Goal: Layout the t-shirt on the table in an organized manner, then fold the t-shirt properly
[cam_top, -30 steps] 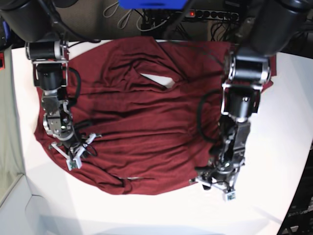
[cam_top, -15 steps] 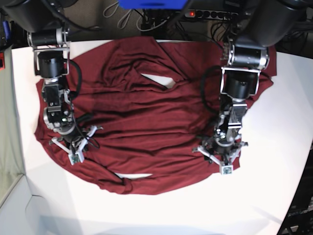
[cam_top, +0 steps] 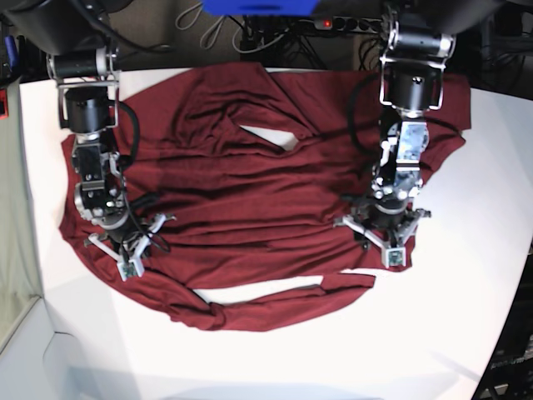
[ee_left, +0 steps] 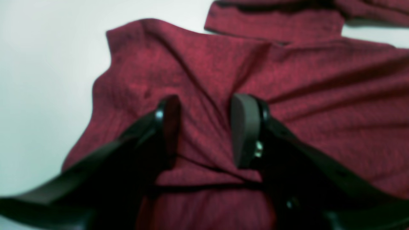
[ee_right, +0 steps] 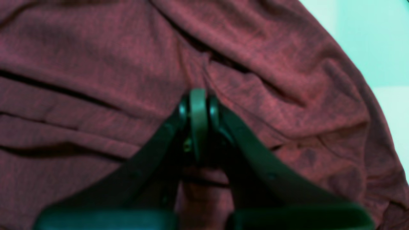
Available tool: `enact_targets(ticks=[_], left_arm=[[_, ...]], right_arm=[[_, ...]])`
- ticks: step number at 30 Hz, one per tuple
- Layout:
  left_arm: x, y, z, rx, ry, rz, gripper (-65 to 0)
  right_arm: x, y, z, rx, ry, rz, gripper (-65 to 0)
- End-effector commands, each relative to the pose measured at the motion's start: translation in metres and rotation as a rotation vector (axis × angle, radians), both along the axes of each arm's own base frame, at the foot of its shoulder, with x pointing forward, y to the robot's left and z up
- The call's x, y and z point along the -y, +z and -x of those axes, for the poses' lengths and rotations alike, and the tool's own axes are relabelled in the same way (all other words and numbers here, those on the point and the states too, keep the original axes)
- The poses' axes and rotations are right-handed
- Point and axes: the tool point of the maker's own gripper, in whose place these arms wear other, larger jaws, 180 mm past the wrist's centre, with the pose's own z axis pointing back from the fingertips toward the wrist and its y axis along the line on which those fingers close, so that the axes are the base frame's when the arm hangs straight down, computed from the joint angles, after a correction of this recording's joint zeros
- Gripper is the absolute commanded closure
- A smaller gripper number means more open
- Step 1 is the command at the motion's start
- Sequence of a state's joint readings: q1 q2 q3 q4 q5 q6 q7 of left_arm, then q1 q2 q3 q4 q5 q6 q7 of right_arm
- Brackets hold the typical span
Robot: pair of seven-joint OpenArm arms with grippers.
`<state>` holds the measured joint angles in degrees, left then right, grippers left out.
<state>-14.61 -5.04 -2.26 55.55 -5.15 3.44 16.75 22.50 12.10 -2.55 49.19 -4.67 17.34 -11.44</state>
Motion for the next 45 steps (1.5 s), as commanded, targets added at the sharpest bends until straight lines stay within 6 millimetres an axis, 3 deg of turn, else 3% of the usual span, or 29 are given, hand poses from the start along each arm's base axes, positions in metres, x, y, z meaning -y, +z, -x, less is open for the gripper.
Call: enact_targets(ticks=[1, 5, 12, 14, 18, 21, 24, 29, 33, 40, 45], left_arm=[[-0.002, 0.000, 0.003, -0.026, 0.005, -0.003, -26.2], [-0.001, 0.026, -0.009, 0.048, 0.003, -0.001, -26.2], [0.008, 0.108, -0.051, 0.253, -0.012, 0.007, -26.2], [0.008, 0.115, -0.064, 0.259, -0.014, 0.005, -26.2], [0.013, 0.097, -0.087, 0.178, 0.001, 0.028, -26.2], [0.011, 0.072, -0.090, 0.098, 0.012, 0.033, -26.2], [0.011, 0.070, -0.098, 0.144, 0.013, 0.019, -26.2], [0.006, 0.053, -0.094, 0.163, 0.021, 0.002, -26.2], [0.006, 0.052, -0.097, 0.168, 0.021, -0.002, -26.2], [0.001, 0.022, -0.088, 0.105, 0.030, -0.013, -26.2], [-0.006, 0.013, -0.080, 0.088, 0.045, -0.012, -26.2]], right_arm=[[0.004, 0.018, -0.013, 0.047, -0.003, 0.007, 0.0], [0.003, 0.018, -0.013, 0.047, -0.003, 0.006, 0.0], [-0.003, 0.017, -0.014, 0.047, 0.001, -0.004, 0.0], [-0.003, 0.017, -0.013, 0.044, 0.001, -0.005, 0.0], [-0.003, 0.017, -0.013, 0.044, 0.001, -0.005, 0.0], [-0.003, 0.016, -0.013, 0.042, 0.001, -0.005, 0.0], [-0.003, 0.016, -0.013, 0.042, 0.001, -0.005, 0.0], [-0.003, 0.014, -0.011, 0.038, 0.001, -0.005, 0.0], [-0.003, 0.013, -0.010, 0.035, 0.001, -0.005, 0.0], [-0.004, 0.013, -0.010, 0.032, 0.004, -0.005, 0.0], [-0.004, 0.030, -0.023, 0.077, 0.005, -0.007, 0.0]])
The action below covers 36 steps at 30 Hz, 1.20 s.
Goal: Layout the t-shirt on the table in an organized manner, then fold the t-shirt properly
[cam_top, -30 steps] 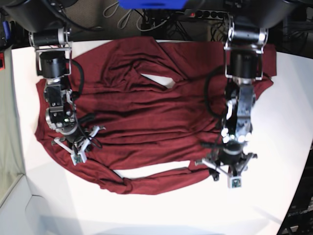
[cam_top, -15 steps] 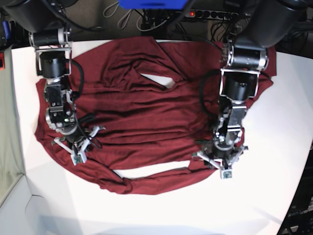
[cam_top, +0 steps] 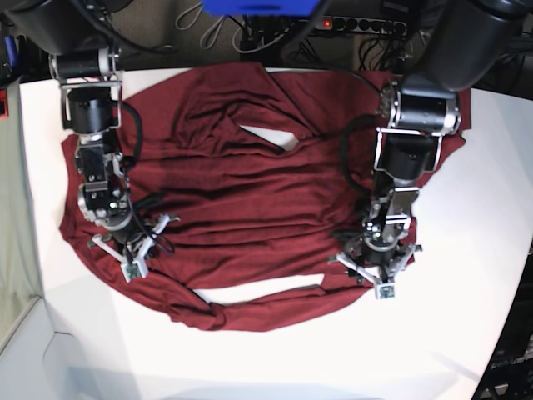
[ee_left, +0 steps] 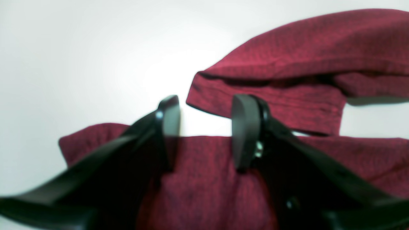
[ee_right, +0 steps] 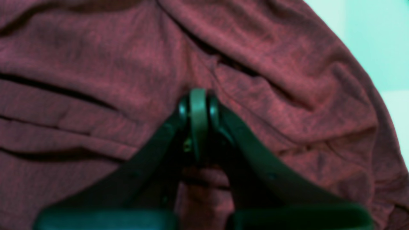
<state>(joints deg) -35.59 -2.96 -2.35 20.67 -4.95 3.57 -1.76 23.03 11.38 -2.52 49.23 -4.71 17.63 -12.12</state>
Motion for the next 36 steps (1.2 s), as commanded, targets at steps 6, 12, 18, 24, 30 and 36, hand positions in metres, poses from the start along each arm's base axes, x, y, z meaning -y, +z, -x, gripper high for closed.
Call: enact_targets(ticks=[6, 12, 18, 24, 30, 36], left_arm=[[-0.003, 0.044, -0.025, 0.110, 0.004, -0.005, -26.2], [0.000, 0.063, -0.027, 0.175, -0.005, -0.005, -26.2], [-0.001, 0.064, -0.028, 0.180, -0.004, -0.006, -26.2], [-0.001, 0.055, -0.021, 0.163, -0.004, -0.006, -26.2], [-0.013, 0.053, -0.018, 0.160, 0.005, -0.024, -26.2], [-0.024, 0.053, -0.017, 0.157, 0.014, -0.041, -26.2]], right_arm=[[-0.008, 0.066, -0.042, 0.170, 0.011, -0.007, -1.2], [-0.023, 0.102, -0.061, 0.259, 0.030, -0.025, -20.0], [-0.033, 0.091, -0.083, 0.189, 0.016, -0.070, -31.9], [-0.031, 0.069, -0.088, 0.166, 0.004, -0.110, -35.9], [-0.027, 0.041, -0.077, 0.132, -0.012, -0.132, -36.0], [-0.017, 0.027, -0.066, 0.111, -0.023, -0.120, -29.4]])
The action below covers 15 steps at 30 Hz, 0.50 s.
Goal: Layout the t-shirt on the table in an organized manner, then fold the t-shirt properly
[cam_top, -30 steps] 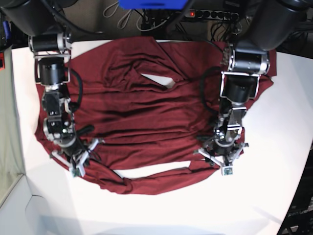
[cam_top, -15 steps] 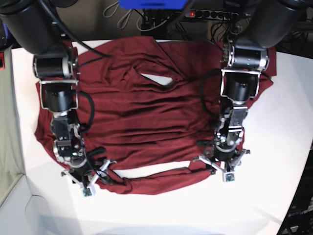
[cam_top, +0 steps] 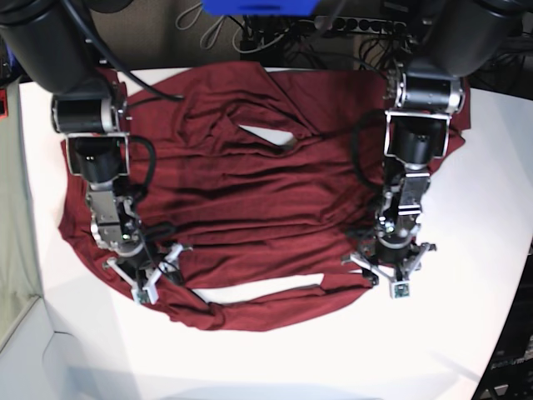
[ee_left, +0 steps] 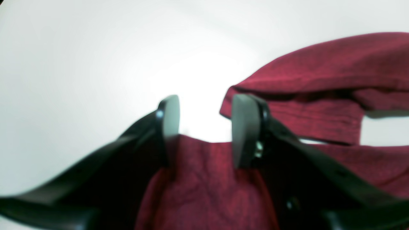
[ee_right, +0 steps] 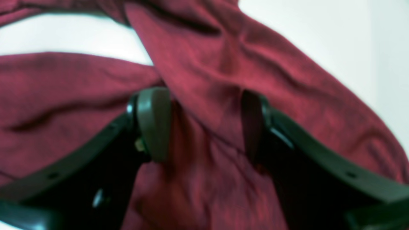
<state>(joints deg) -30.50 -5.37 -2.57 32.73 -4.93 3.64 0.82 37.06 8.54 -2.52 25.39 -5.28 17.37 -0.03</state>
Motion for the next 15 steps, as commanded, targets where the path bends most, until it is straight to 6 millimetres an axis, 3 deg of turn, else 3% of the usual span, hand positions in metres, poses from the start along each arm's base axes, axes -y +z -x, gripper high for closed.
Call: enact_targets(ticks=[1, 6, 10, 15], left_arm=[[-0.005, 0.029, -0.018, 0.080, 0.005, -0.012, -26.2], [-0.012, 0.020, -0.011, 0.062, 0.011, -0.022, -26.2], [-0.012, 0.011, -0.004, 0.043, 0.010, -0.025, -26.2], [-0.013, -0.002, 0.007, 0.015, 0.006, -0.030, -26.2]], right_arm=[[0.004, 0.024, -0.016, 0.070, -0.010, -0.005, -25.7], [0.018, 0.022, -0.013, 0.063, -0.026, 0.010, -0.4], [0.031, 0.027, -0.014, 0.075, -0.040, 0.024, 0.0], [0.031, 0.040, -0.010, 0.130, -0.023, 0.049, 0.0]])
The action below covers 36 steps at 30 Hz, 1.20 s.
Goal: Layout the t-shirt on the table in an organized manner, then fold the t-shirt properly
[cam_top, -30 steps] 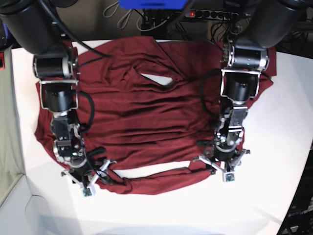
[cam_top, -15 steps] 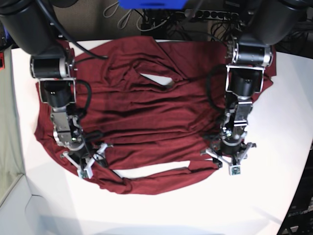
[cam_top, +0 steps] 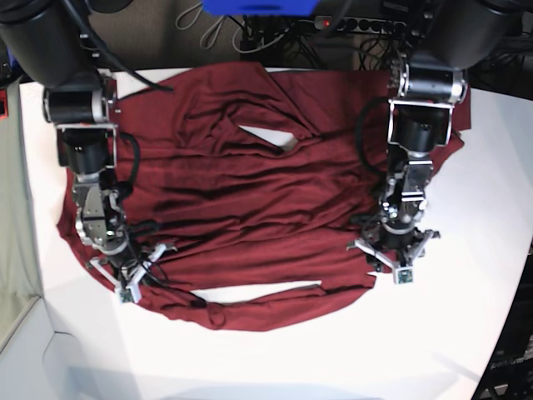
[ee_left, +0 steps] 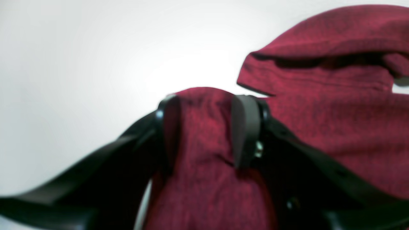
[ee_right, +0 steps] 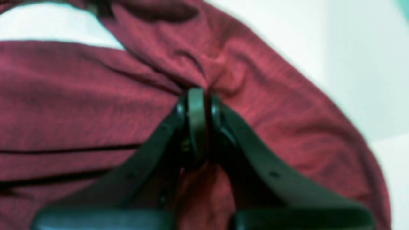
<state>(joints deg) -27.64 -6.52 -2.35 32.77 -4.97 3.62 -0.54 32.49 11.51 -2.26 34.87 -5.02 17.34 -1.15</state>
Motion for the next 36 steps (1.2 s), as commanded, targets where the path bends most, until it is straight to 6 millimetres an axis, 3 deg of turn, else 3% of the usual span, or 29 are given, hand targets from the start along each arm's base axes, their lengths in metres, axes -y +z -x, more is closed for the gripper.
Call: enact_targets(ticks=[1, 12, 17, 20, 24, 29, 31, 36], left_arm=[[-0.001, 0.012, -0.008, 0.032, -0.002, -0.009, -26.2], [-0.001, -0.013, 0.015, -0.022, -0.005, -0.014, -26.2], [-0.011, -0.029, 0.033, -0.063, 0.003, -0.026, -26.2], [-0.023, -0.038, 0.046, -0.089, 0.015, -0.039, -26.2], [-0.026, -0.054, 0.065, -0.127, 0.018, -0.042, -26.2], [-0.037, -0.059, 0.074, -0.142, 0.025, -0.058, -26.2], [-0.037, -0.059, 0.074, -0.143, 0.026, -0.058, -26.2], [-0.037, -0.052, 0.067, -0.120, 0.027, -0.057, -26.2]], right_arm=[[0.001, 0.029, -0.014, 0.086, 0.000, -0.001, 0.0], [-0.018, 0.071, 0.015, 0.229, 0.062, 0.051, 0.0], [0.013, 0.090, 0.013, 0.265, -0.020, 0.047, 0.0], [0.027, 0.085, 0.016, 0.229, -0.058, 0.051, 0.0], [0.035, 0.064, 0.039, 0.181, -0.063, 0.070, 0.0], [0.024, 0.055, 0.065, 0.174, -0.025, 0.088, 0.0], [0.008, 0.050, 0.072, 0.166, 0.022, 0.095, 0.0], [-0.004, 0.045, 0.077, 0.148, 0.061, 0.104, 0.0]])
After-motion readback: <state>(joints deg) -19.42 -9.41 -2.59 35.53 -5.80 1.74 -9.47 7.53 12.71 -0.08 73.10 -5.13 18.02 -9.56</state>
